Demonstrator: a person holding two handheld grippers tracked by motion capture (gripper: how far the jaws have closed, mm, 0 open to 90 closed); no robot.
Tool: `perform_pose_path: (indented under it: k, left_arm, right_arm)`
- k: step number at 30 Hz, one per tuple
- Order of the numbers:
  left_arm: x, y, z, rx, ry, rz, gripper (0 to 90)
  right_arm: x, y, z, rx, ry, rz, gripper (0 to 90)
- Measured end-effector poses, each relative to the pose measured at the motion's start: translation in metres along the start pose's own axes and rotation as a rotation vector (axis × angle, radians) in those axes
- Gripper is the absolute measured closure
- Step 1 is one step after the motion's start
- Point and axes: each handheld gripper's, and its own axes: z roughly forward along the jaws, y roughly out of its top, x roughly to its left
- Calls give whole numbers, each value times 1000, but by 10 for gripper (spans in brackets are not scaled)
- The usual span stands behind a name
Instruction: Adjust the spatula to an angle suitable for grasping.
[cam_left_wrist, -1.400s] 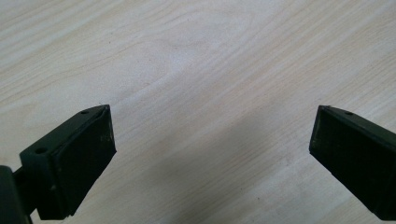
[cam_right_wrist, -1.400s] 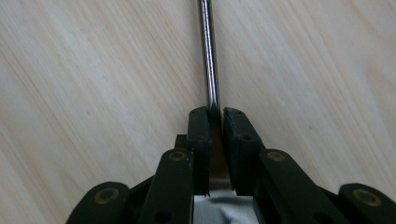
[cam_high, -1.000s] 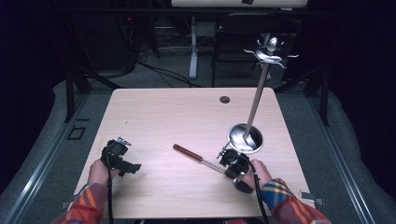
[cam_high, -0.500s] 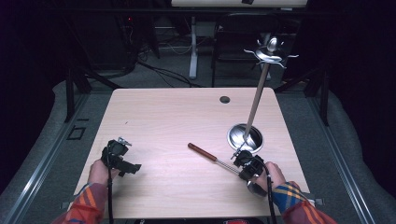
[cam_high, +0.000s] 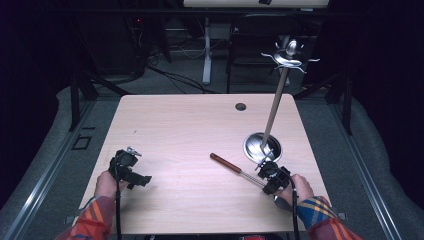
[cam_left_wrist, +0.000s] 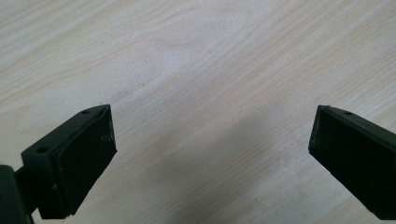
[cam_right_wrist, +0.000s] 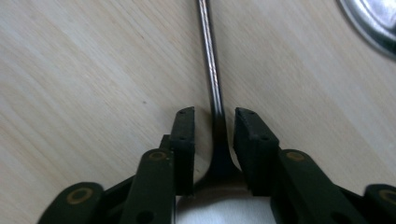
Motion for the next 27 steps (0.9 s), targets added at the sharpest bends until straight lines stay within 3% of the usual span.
perform_pose_path:
  k: [7,9,10,13,14,15,27]
  left_arm:
    - [0,1,0,-5,-6,1,0]
    - [-1,1,0,-7,-3,1,0]
    - [-1,1,1,1,-5,5,0]
    - [-1,2,1,4,-6,6,0]
    - [-2,2,2,5,-5,8,0]
    - [-2,2,2,5,-5,5,1]
    - [-2,2,4,10,-4,11,2]
  right_arm:
    - [9,14,1,-63,-4,-30,584]
    - [9,17,0,-53,-7,-45,583]
    - [8,23,0,-85,9,-34,585]
    - [8,31,-2,-99,8,-47,596]
    - [9,36,0,-127,6,-43,621]
    - [9,39,-1,-110,-1,-64,626]
    - [9,56,6,-112,-27,-86,703]
